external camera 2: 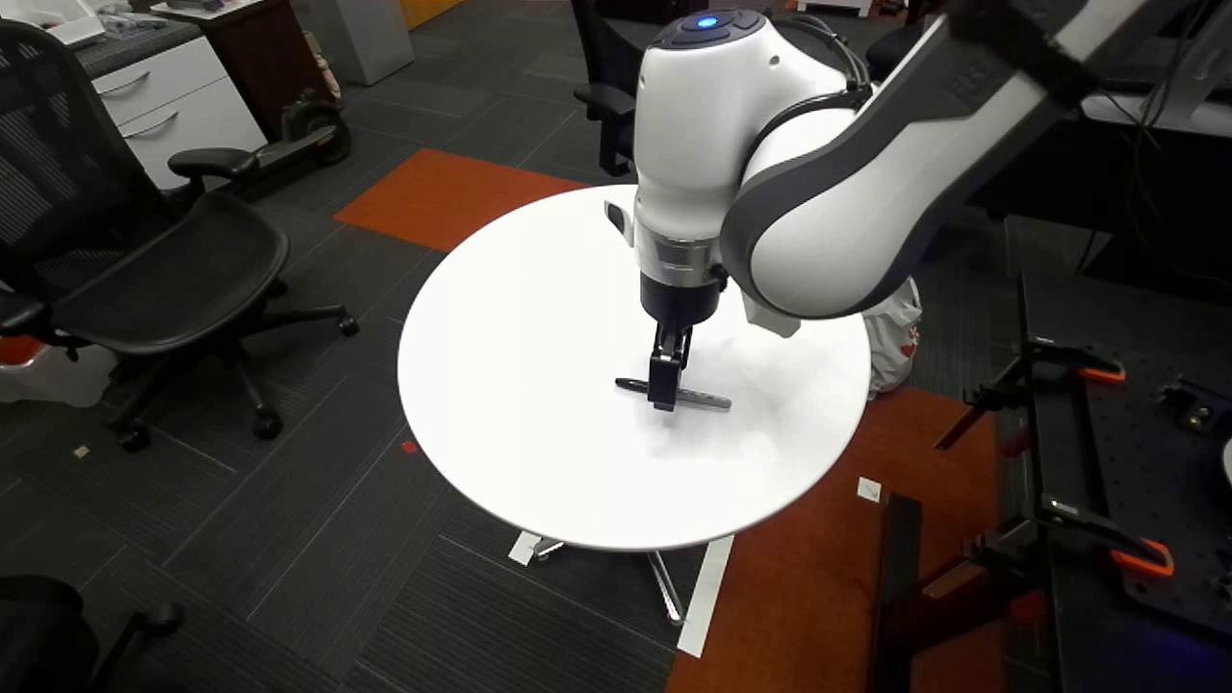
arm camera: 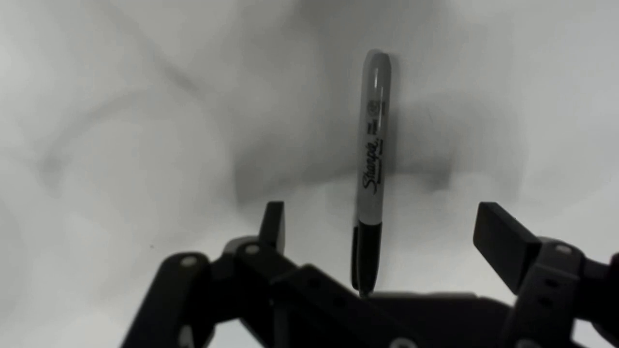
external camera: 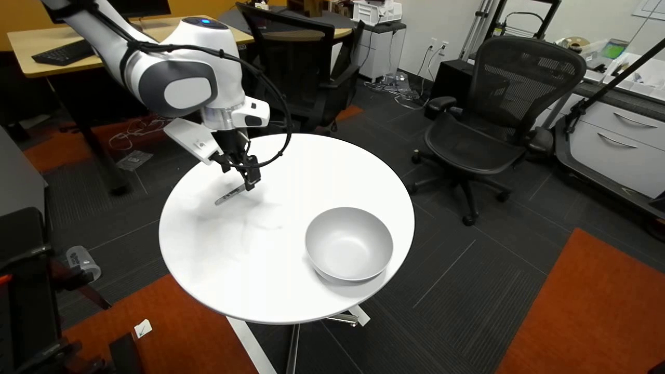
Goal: Pick the marker and put it in the bowl
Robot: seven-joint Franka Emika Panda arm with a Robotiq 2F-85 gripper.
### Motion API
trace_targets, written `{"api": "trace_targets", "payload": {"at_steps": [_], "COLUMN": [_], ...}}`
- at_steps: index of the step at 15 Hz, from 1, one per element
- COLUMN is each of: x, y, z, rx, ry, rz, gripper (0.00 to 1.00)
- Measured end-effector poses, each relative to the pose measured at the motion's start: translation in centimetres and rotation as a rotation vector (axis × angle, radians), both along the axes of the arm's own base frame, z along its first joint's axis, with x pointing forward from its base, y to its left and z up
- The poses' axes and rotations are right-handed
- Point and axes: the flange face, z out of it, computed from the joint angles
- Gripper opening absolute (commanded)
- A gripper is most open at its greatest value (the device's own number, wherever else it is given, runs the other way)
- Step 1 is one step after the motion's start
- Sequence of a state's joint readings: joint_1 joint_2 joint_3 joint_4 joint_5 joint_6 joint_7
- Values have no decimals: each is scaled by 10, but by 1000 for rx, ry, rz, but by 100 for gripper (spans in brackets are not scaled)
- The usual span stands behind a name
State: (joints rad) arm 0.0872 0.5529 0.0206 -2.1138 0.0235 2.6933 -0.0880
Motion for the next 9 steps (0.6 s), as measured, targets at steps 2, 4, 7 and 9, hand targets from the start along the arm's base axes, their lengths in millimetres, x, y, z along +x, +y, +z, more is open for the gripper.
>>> {"api": "trace_targets", "payload": {"at_steps": [2, 4, 7, 9], "x": [2, 4, 6, 8], "y": [0, 0, 1, 1], "z": [-5, -10, -18, -21], "rx": [0, 0, -1, -1], "ry": [4, 8, 14, 16], "rz": [0, 0, 0, 0], "gripper": [100, 100, 75, 68]}}
